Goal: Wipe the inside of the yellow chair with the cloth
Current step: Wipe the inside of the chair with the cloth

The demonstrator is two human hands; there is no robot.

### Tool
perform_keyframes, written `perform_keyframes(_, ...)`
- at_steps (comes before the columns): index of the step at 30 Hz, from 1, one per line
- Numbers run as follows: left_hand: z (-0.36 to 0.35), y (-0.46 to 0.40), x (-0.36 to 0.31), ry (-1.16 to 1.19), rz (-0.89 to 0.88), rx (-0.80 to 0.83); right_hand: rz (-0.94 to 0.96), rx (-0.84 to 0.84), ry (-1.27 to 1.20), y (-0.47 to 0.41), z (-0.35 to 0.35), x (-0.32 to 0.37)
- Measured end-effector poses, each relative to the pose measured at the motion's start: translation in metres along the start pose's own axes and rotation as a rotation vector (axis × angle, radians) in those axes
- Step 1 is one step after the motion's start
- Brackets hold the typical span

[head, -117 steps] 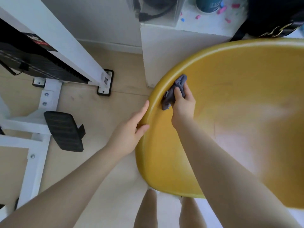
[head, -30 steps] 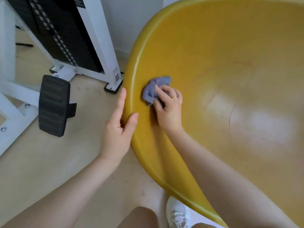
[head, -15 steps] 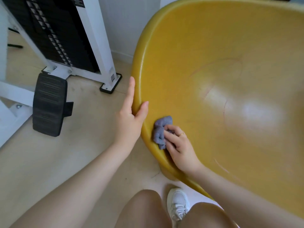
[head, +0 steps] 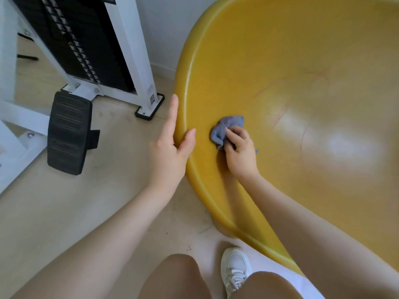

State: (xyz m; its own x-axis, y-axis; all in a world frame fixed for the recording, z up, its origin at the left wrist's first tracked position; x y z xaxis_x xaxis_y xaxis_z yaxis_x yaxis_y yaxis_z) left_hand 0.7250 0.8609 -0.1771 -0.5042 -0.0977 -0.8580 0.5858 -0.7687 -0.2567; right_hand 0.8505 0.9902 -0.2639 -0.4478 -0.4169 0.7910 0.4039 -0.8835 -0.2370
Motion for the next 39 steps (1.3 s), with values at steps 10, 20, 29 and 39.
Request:
perform_keyframes(10, -0.044, 0.013, -0.036, -1.023, -0.533, 0.132, 0.051, 0.208, -0.029, 0.076, 0.011, 0.021)
perform_keyframes(20, -0.033, 0.016, -0.029, -1.192, -0.486, 0.221, -0.097, -0.101, 0.087, -0.050, 0.015, -0.017)
perform_keyframes(29, -0.013, 0.028, -0.016, -1.030, -0.310, 0.252, 0.063, 0.223, -0.181, 0.091, 0.017, 0.056)
perform_keyframes(39, -0.015, 0.029, -0.010, -0.970, -0.351, 0.222, 0.037, 0.006, 0.028, 0.006, 0.003, 0.031)
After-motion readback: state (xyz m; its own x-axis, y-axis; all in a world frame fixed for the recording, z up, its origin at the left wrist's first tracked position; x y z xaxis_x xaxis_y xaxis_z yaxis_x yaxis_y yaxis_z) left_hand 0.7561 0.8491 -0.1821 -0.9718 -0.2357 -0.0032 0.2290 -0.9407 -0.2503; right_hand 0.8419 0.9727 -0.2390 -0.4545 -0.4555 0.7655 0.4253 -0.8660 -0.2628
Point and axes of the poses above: each hand's wrist, its own y-axis away from the middle knuckle, its own z-axis out of the back of the hand, x = y × z, the point moved 6 cm from there along -y, towards the middle knuckle, and after that the axes turned 3 degrees about z, right-handed, at the moved point
